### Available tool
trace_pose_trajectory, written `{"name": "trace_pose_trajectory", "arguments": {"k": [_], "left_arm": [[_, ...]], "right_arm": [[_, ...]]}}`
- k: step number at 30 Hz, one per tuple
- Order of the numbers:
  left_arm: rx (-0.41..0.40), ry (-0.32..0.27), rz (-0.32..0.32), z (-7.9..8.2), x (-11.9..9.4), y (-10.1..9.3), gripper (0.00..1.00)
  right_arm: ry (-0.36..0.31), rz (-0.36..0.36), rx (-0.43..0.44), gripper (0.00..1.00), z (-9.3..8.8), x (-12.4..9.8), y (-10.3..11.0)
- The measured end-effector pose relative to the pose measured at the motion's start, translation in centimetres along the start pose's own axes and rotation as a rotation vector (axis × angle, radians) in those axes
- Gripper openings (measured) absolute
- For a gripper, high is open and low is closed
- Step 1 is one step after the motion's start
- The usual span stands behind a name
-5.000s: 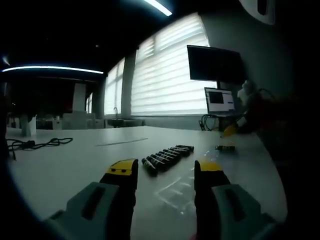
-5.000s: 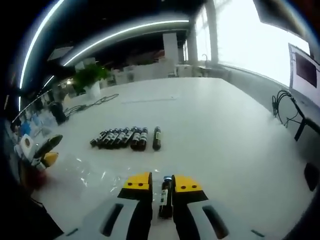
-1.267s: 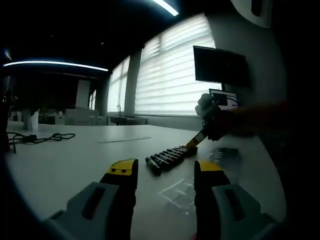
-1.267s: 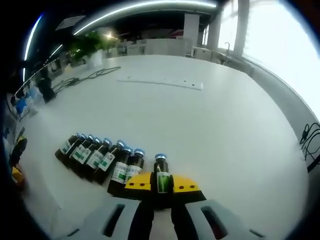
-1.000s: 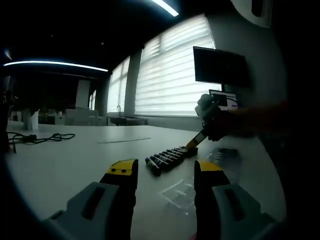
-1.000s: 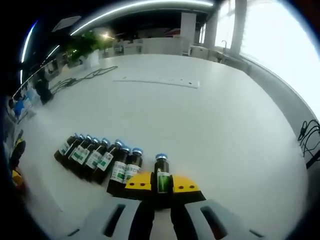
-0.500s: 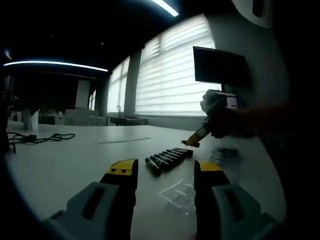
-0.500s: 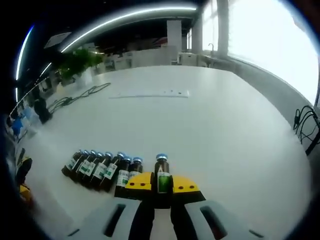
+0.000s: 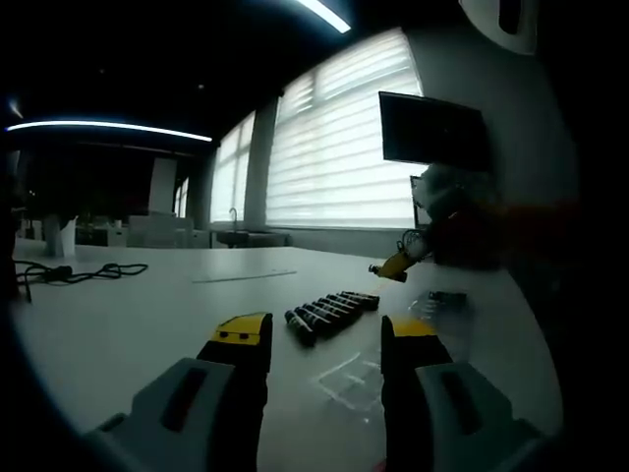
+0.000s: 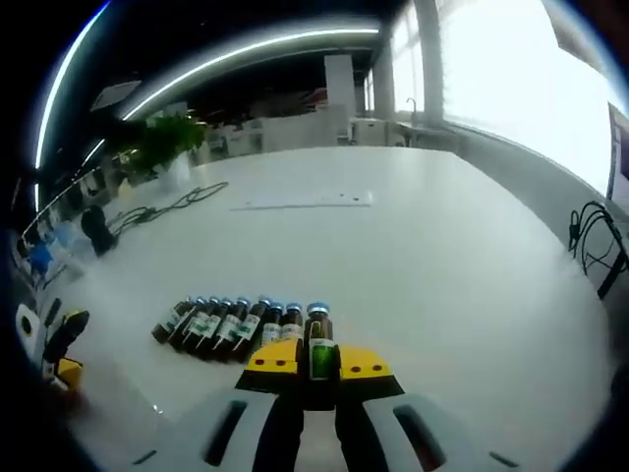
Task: Grip medicine bottles put into box
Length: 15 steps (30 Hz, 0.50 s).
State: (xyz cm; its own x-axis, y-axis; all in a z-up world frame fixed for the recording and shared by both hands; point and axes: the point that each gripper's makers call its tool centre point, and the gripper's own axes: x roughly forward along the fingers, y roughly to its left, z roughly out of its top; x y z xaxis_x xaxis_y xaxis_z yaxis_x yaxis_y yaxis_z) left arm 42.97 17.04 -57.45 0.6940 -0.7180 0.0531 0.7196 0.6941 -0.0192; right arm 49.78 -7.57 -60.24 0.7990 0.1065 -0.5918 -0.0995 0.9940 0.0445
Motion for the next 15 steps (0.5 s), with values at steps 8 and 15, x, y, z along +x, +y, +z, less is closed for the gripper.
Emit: {"name": "trace_pose_trajectory", "arguments": {"k": [8,15], "left_arm": [[-0.005,-0.003,-0.010,0.0,0.0,-0.2,0.37],[-0.009,-0.004,-0.016,0.1,0.0,-0.2,0.37]], "right_arm": [[-0.004,0.006,0.018,0.07,-0.7,-2.5,-0.7],[0.009,0.004,0.002,0.07,-1.2,-4.0,-1.0]]}}
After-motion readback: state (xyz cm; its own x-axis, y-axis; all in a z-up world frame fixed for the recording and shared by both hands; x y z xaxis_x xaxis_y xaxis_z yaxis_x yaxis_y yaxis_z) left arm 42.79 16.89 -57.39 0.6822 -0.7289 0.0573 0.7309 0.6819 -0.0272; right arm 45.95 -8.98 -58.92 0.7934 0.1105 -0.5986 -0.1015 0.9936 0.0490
